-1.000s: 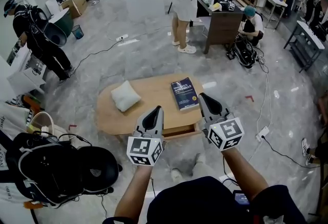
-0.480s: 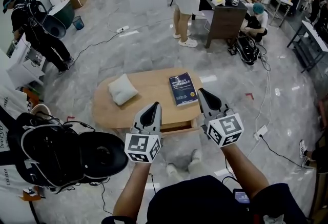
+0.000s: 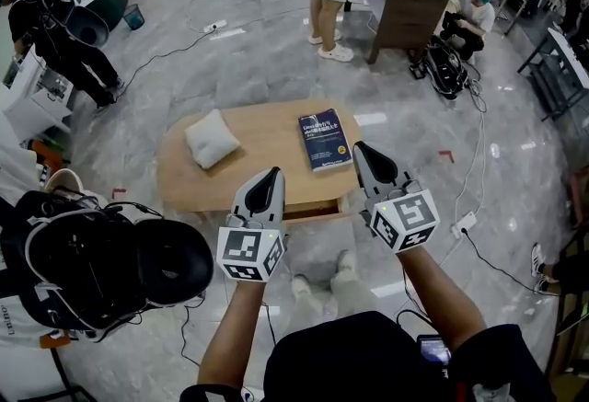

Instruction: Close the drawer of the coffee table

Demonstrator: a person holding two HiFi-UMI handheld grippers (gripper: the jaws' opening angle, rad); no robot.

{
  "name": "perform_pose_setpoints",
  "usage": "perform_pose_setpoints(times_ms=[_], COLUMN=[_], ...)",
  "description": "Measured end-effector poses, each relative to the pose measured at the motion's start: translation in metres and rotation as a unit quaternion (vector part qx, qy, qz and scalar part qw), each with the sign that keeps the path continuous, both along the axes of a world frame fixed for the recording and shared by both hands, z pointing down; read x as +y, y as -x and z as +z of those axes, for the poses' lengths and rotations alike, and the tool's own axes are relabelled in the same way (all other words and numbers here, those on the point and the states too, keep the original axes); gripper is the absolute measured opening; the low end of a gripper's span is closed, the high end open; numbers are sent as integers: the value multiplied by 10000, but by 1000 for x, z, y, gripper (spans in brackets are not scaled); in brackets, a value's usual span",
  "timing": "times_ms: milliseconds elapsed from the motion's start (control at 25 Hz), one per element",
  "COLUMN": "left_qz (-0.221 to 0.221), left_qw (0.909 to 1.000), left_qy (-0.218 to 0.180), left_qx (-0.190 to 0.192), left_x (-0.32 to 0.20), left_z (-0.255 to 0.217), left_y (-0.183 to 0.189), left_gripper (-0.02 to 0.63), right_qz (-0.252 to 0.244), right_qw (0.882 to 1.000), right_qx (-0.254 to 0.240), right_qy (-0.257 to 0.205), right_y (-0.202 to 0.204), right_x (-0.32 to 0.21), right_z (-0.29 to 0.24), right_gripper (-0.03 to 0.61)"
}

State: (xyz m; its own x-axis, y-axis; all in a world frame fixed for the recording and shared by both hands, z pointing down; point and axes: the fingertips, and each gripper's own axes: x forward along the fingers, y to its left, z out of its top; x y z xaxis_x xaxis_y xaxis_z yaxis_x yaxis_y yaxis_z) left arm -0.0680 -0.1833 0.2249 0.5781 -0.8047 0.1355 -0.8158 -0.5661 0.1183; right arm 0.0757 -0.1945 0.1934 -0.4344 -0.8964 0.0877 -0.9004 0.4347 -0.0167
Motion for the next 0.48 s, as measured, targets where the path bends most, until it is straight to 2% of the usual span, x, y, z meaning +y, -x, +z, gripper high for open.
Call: perform_pose_setpoints(times_ms=[480], left_qz=[-154], left_qw=[9994], left_qy=[293], left_qx=[38], left_x=[-8], left_z=[50], left_y=[-1], left_gripper=[2], right_qz=[-86], right_qw=[9997], right_qx=[11], right_qy=[239], right_y=[-4], right_x=[-13], right_z=[47], right_gripper=[14])
